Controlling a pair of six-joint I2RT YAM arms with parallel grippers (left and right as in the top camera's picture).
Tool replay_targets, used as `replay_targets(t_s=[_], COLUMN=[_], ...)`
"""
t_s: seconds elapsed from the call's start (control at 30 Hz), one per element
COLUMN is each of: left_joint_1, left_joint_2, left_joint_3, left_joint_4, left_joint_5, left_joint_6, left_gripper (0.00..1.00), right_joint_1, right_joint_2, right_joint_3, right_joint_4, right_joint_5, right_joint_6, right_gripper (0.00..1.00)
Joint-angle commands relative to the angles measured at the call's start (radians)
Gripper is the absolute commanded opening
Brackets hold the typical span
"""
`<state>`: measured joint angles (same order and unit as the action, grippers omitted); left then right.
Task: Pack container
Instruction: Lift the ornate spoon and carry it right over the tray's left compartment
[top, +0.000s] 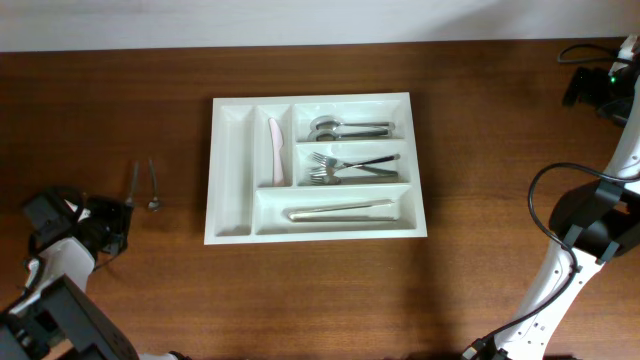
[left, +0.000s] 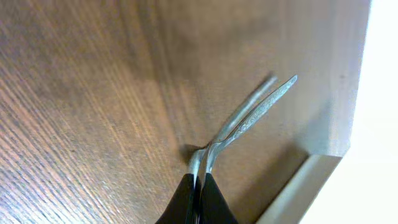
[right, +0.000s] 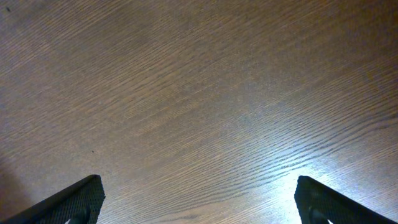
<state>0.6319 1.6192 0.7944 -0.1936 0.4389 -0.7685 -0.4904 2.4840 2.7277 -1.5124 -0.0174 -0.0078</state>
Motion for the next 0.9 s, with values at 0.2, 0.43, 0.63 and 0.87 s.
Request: replay_targets(t_s=[0.2,0.43,0.63,0.87], left_joint_1=[0.005,-0.06,-0.185,-0.367], left_joint_2=[-0.146,-0.264,-0.34,-0.386], left_joint_3=[-0.007,-0.007,-0.007,-0.007], left_joint_4=[0.002,-0.06,-0.1,-0.114], left_joint_5=[0.136,0.175,0.156,0.043], left_joint_6=[0.021,-0.099,-0.239,-0.436], left_gripper=[0.02,0.02,0.02,0.02], right_joint_1=[-0.007,-0.007,-0.007,-0.008], right_joint_2=[-0.039,-0.039,-0.039,-0.039], right_joint_3=[-0.005,-0.005,-0.005,-0.005], right_joint_4=[0.002,0.002,0.002,0.002], right_joint_5=[-0.001,-0.001,-0.001,-0.001], right_joint_6=[0.002,0.002,0.002,0.002], right_gripper=[0.98,0.99,0.99,0.99])
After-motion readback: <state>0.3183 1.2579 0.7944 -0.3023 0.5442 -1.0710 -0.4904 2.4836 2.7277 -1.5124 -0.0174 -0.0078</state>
